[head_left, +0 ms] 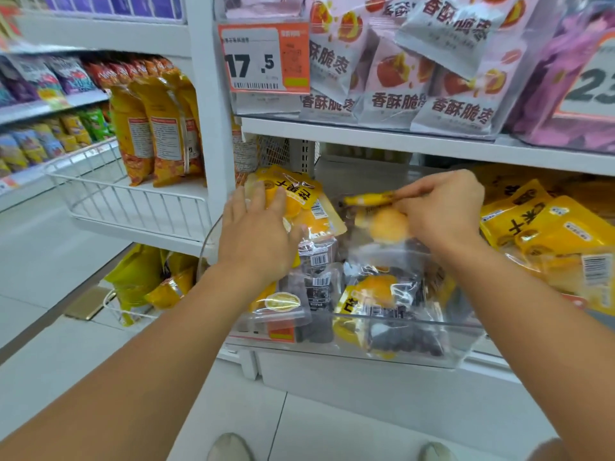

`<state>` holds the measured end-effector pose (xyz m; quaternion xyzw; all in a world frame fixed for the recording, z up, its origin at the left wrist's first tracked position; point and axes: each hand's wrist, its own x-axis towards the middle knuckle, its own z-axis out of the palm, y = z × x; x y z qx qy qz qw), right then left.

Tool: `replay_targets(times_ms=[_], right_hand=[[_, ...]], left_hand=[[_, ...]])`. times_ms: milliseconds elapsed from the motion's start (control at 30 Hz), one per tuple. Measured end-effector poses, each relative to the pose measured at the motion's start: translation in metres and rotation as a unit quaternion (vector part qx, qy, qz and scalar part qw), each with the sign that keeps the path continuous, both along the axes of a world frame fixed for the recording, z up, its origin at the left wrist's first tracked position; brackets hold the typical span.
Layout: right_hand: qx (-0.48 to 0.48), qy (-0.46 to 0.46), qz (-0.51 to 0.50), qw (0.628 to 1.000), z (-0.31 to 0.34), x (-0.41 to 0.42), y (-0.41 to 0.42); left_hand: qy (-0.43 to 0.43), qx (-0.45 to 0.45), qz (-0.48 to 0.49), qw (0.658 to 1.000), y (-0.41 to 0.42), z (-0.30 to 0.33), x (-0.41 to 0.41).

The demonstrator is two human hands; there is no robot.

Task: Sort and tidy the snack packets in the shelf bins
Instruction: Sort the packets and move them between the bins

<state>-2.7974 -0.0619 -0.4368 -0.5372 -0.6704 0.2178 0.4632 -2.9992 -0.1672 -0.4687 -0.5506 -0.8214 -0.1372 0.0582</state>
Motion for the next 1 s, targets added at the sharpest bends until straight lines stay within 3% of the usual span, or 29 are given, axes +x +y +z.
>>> replay_targets(times_ms=[100, 167, 267, 400, 467, 567, 767, 833, 1000], right_hand=[[-0.046, 0.153, 0.023, 0.987, 0.011, 0.005, -0.015], [-0.054, 0.204, 0.059, 0.976, 0.013, 0.000, -0.022], [-0.062, 0.219, 0.134, 0.964, 0.007, -0.025, -0.031], [-0.084, 0.215, 0.191, 0.954, -0.006, -0.070, -0.027], [-0.093, 0.179, 0.201, 0.959, -0.010, -0.089, -0.028], [-0.052, 0.043, 0.209, 0.976, -0.014, -0.098, -0.034], [0.030, -0.159, 0.296, 0.941, -0.022, -0.093, -0.033], [0.026, -0.158, 0.293, 0.943, -0.029, -0.094, -0.030], [0.017, -0.040, 0.234, 0.971, -0.030, -0.102, -0.020]], left_hand=[[-0.002, 0.002, -0.026, 1.000, 0.005, 0.003, -0.005], [-0.025, 0.001, -0.053, 0.998, -0.001, 0.011, -0.007], [-0.079, -0.011, -0.078, 0.994, -0.031, 0.035, -0.015], [-0.135, -0.127, -0.093, 0.978, -0.085, 0.051, -0.017], [-0.102, -0.139, -0.088, 0.981, -0.088, 0.038, -0.019], [-0.120, -0.084, -0.058, 0.988, -0.081, 0.026, -0.025], [-0.111, -0.040, -0.106, 0.987, -0.069, 0.016, -0.044], [-0.103, -0.015, -0.121, 0.987, -0.061, 0.011, -0.044], [-0.101, 0.009, -0.142, 0.985, -0.057, 0.018, -0.041]])
